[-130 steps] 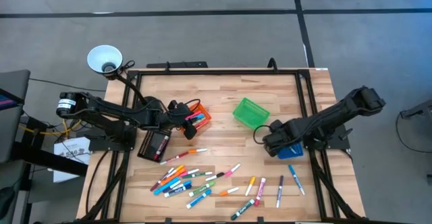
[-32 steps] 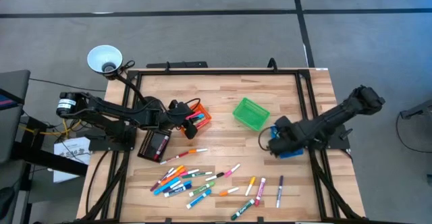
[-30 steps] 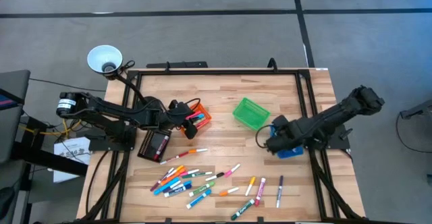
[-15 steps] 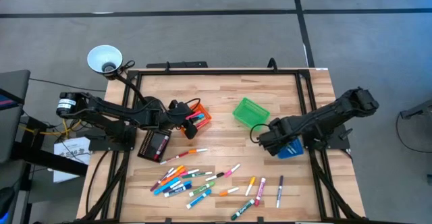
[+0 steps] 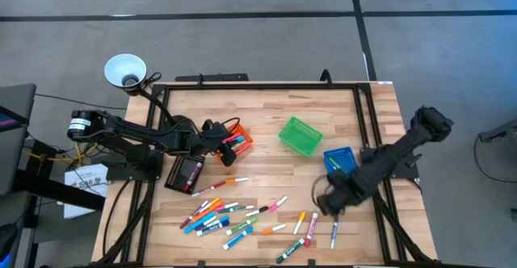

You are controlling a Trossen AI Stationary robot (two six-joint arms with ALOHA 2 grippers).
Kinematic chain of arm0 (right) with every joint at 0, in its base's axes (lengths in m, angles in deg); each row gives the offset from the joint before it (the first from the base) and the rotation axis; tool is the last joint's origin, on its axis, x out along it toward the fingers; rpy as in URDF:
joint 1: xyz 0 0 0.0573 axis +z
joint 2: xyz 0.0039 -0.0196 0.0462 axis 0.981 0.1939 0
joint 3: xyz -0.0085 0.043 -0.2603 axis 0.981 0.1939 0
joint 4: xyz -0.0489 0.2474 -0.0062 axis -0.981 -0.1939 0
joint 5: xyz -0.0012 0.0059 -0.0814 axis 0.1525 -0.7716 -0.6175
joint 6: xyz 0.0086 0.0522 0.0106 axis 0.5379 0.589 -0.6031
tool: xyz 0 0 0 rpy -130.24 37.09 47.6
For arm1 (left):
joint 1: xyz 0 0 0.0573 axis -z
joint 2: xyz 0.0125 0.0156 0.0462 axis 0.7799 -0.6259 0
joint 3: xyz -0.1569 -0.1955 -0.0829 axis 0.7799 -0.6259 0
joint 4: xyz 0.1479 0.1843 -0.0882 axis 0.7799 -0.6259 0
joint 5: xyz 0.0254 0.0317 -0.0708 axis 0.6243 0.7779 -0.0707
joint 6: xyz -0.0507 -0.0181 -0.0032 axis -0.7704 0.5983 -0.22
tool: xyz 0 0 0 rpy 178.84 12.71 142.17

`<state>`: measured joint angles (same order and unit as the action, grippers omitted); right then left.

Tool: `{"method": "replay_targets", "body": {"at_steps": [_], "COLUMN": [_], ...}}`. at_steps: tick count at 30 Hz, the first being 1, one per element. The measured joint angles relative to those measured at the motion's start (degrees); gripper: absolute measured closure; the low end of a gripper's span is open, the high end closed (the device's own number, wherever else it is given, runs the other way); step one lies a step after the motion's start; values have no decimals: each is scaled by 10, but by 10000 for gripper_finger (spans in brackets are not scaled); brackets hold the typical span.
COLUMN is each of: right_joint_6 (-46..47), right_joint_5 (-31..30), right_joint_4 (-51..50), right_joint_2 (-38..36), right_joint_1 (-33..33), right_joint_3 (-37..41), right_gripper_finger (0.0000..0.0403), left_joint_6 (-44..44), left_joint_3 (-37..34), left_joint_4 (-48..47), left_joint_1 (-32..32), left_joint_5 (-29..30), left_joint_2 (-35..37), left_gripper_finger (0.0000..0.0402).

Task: Pick & Place Markers
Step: Put the dark blue marker pen into the blue bin

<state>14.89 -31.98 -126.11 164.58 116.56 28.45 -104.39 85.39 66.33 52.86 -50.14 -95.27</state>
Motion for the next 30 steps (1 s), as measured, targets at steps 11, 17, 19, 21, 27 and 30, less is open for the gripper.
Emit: {"method": "replay_targets", "body": {"at_steps": [11, 17, 19, 21, 27, 30], "right_joint_6": [195, 188, 187, 186, 186, 178], "right_joint_5": [13, 33, 57, 73, 78, 55], "right_joint_4": [118, 182, 202, 213, 218, 217], "right_joint_2": [105, 153, 171, 187, 197, 195], "right_joint_1": [91, 64, 57, 56, 56, 57], "right_joint_3": [9, 9, 9, 9, 7, 8], "right_gripper_finger": [265, 266, 268, 269, 271, 271], "left_joint_6": [0, 0, 0, 0, 1, 16], "left_joint_3": [0, 0, 0, 0, 0, 0], "left_joint_4": [0, 0, 0, 0, 5, 13], "left_joint_1": [0, 0, 0, 0, 0, -1], "left_joint_5": [0, 0, 0, 0, 0, 0], "left_joint_2": [0, 0, 0, 0, 0, 0], "left_gripper_finger": [271, 271, 271, 271, 271, 271]}}
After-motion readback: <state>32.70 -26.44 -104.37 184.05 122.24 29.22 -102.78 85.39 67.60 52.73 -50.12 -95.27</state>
